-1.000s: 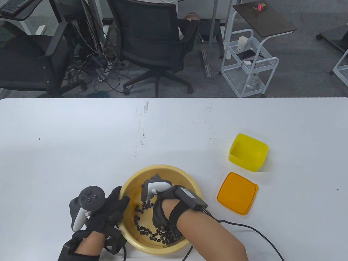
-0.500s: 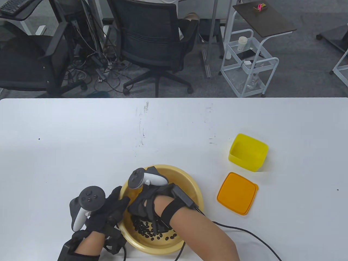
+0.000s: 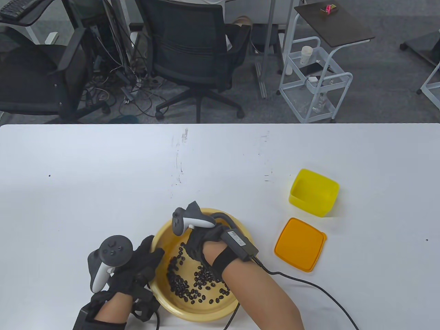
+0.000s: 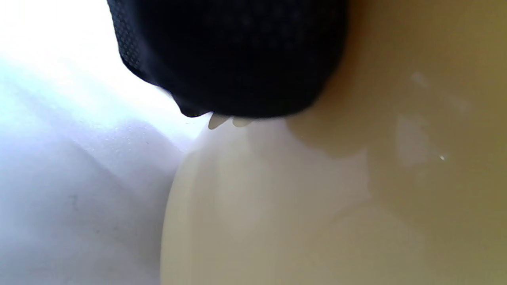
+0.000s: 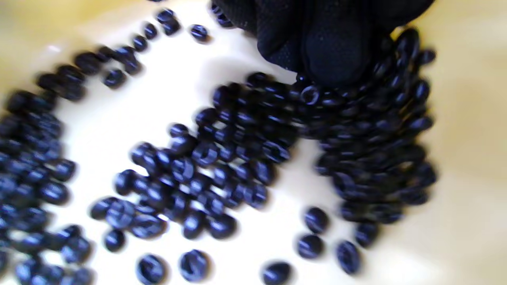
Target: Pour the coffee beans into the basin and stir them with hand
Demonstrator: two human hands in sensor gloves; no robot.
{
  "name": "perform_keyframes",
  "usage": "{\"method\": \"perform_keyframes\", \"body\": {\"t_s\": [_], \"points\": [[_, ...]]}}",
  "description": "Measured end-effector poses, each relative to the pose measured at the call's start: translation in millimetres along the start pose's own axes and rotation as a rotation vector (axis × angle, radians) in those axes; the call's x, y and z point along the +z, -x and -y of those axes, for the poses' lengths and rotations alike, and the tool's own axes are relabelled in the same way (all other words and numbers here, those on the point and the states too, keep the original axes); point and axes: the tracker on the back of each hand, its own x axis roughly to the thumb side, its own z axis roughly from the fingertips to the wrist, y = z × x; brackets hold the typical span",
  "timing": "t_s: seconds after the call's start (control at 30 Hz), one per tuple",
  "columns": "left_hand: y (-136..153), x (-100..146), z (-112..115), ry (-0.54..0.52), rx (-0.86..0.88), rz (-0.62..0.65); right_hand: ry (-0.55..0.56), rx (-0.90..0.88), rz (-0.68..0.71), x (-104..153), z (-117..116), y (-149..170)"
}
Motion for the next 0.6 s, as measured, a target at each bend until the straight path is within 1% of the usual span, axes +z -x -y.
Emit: {"method": "perform_keyframes", "body": {"t_s": [0.07, 0.17, 0.3, 0.4, 0.43, 0.47, 0.57, 0.6], "points": [[0.0, 0.0, 0.0, 0.0, 0.002, 0.0, -0.028, 0.014, -0.037, 1.1, -3.5, 4.8], [-0.2, 0.2, 0.0, -0.002, 0.001, 0.0, -0.108, 0.022, -0.072, 3.9, -11.3, 9.1], [-0.3, 0.2, 0.0, -0.003, 0.001, -0.002, -0.22, 0.033, -0.075, 6.3, -23.0, 6.9], [-0.2, 0.2, -0.1, -0.003, -0.001, -0.002, -0.342, -0.031, -0.019, 8.1, -36.6, 0.2], [-0.3, 0.2, -0.1, -0.003, -0.001, -0.002, -0.366, -0.051, -0.001, 8.1, -39.7, -1.6], [-0.3, 0.1, 0.0, -0.004, -0.002, -0.002, -0.414, -0.093, 0.038, 8.4, -45.5, -6.0], [-0.3, 0.0, 0.0, -0.005, -0.005, -0.003, -0.484, -0.165, 0.15, 10.0, -52.7, -19.9], [-0.4, 0.0, 0.0, -0.005, -0.006, -0.002, -0.51, -0.229, 0.218, 10.1, -54.1, -26.9]]}}
